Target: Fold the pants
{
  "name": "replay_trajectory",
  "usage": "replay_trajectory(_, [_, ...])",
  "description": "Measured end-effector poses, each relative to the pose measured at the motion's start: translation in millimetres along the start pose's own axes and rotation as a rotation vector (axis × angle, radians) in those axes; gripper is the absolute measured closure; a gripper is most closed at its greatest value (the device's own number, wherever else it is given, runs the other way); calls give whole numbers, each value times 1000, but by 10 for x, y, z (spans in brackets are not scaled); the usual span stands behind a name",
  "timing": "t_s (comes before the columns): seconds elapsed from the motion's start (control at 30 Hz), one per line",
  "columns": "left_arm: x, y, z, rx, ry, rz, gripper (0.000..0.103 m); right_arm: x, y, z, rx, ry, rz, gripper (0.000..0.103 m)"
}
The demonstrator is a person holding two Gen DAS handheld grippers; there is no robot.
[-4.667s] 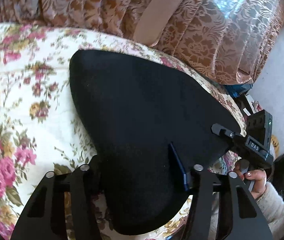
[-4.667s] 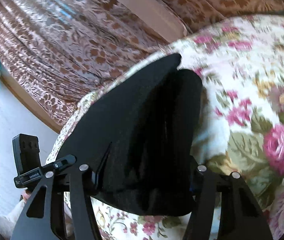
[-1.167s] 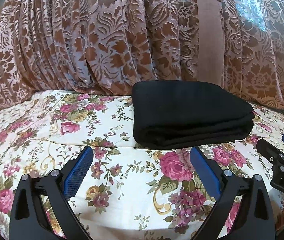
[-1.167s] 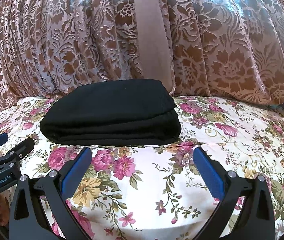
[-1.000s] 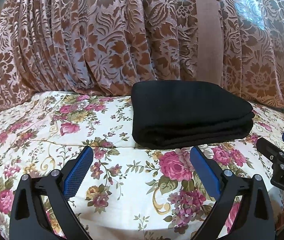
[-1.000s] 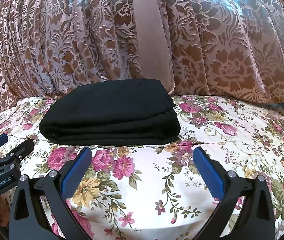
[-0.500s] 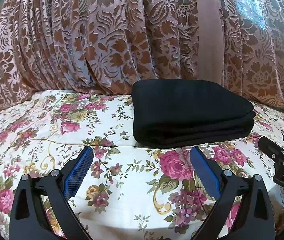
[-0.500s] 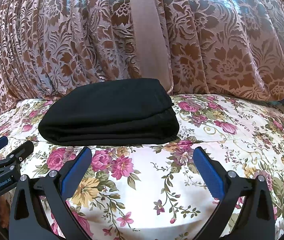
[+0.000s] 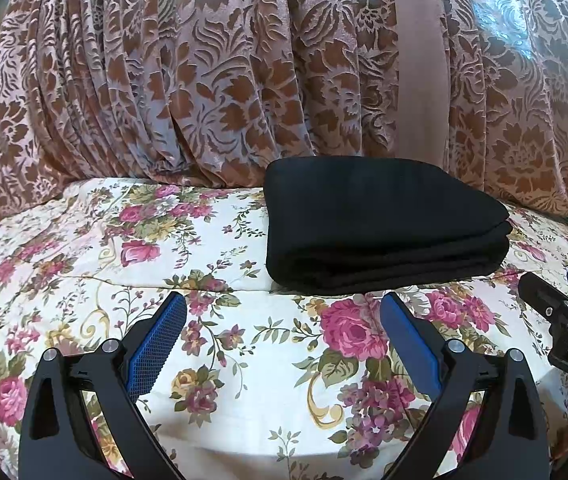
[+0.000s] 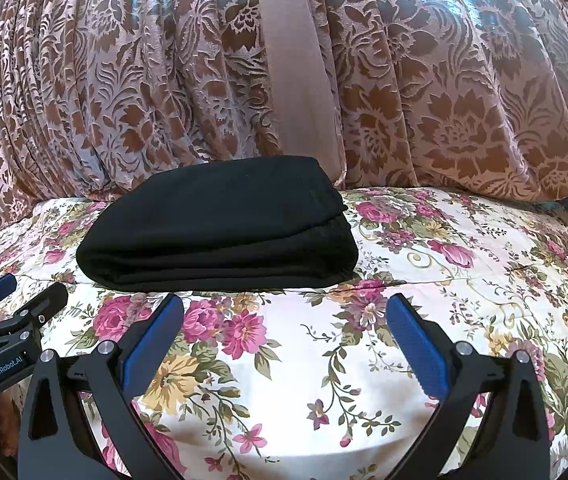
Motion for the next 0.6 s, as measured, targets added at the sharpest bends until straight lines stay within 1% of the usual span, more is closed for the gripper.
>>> replay_trajectory(0.3, [12,-3,11,-1,-3,1,6,2,2,-1,0,0,0,2])
replay_trajectory(0.6, [37,7,47,-3,-23,-2,6,20,14,16,3,-6,1,2])
Point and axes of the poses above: each gripper's, at about its wrist camera, not at the fingertips, and x roughly the way its jaws point, y to its right, z to its underside, the point moved 6 cm from there along x, roughly the way its jaws point, and after that the axes turned 5 degrees about x, right-handed, at the moved point
